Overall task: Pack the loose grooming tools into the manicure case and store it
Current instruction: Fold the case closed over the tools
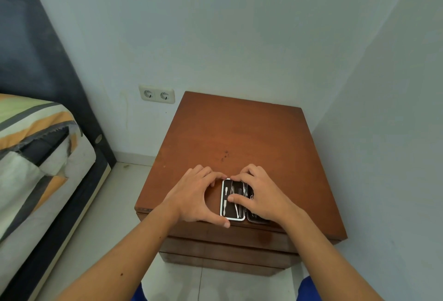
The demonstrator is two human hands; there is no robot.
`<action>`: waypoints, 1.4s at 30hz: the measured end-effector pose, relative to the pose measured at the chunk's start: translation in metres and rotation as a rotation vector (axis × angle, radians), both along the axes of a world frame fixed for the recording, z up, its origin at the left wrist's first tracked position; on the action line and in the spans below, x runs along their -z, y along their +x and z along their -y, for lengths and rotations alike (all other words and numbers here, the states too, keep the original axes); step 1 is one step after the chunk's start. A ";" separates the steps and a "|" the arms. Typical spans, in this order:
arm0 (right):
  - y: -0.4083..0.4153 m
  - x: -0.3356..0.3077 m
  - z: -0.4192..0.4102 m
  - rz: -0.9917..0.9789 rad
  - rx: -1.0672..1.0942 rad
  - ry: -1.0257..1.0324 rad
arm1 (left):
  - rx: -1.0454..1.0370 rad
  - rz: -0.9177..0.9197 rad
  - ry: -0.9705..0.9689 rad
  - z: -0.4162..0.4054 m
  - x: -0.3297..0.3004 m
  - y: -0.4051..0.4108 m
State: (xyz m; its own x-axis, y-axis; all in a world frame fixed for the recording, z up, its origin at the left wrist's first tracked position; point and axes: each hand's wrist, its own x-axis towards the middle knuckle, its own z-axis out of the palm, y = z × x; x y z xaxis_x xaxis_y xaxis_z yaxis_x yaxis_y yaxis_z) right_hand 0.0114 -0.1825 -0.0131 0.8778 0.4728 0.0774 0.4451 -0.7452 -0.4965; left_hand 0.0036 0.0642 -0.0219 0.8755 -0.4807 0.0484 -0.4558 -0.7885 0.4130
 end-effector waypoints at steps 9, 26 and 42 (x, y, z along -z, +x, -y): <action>0.009 -0.012 0.005 -0.160 -0.076 -0.058 | 0.000 0.011 0.000 -0.002 -0.001 0.000; -0.006 -0.007 -0.002 -0.011 0.006 -0.009 | 0.011 0.007 0.001 0.001 0.000 -0.001; -0.011 -0.002 -0.001 -0.077 0.001 0.031 | 0.006 0.021 -0.007 0.000 0.001 -0.001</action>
State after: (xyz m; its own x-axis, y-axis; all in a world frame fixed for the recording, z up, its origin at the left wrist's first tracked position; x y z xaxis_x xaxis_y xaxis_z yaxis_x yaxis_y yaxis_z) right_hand 0.0006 -0.1817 -0.0112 0.8822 0.4702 0.0237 0.4037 -0.7296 -0.5520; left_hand 0.0029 0.0644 -0.0231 0.8715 -0.4853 0.0706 -0.4690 -0.7829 0.4088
